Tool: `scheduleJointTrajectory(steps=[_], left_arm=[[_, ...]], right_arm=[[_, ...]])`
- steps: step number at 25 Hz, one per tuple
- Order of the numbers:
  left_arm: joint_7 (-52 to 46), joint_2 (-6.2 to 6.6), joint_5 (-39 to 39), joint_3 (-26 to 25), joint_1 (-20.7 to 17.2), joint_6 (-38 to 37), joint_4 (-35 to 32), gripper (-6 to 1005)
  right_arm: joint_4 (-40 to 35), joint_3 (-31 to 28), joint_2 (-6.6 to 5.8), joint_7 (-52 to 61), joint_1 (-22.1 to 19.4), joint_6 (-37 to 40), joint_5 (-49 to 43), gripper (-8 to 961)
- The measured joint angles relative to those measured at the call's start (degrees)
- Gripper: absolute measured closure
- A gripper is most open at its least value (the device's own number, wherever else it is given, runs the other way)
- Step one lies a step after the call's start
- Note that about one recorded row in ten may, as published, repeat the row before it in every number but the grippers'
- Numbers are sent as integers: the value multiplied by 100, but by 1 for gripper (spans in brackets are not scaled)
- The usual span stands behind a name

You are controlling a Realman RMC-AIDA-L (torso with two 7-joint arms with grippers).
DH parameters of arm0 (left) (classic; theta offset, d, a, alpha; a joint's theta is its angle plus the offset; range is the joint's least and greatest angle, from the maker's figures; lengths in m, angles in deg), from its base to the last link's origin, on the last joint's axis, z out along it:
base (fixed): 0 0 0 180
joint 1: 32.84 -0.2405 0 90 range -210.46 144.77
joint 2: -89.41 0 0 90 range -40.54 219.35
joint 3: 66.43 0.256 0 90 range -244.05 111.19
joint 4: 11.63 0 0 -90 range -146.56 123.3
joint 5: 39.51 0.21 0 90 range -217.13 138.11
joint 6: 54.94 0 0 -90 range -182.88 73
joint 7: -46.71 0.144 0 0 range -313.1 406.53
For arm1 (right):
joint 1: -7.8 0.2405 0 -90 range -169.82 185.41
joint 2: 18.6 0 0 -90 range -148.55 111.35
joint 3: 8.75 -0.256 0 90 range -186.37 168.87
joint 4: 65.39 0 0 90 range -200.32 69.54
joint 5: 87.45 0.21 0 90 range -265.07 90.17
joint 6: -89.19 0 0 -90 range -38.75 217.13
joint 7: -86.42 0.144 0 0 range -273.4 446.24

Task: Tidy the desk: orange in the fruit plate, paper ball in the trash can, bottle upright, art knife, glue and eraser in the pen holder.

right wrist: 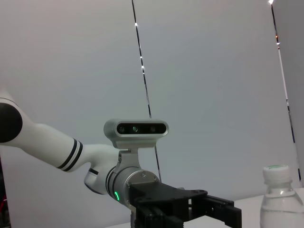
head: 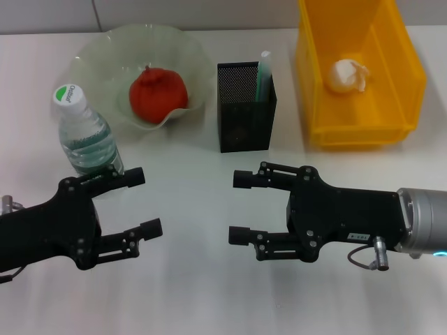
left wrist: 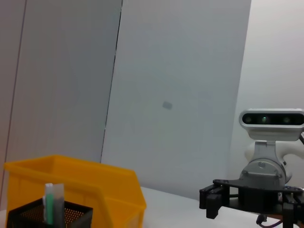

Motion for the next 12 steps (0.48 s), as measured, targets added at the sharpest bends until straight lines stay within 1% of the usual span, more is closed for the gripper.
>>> scheduleJointTrajectory(steps=[12], left_arm=[[-48,-36,95,-8,31,40,16,180]], right_arm=[[26,15,34,-21,-41,-68,-24,179]])
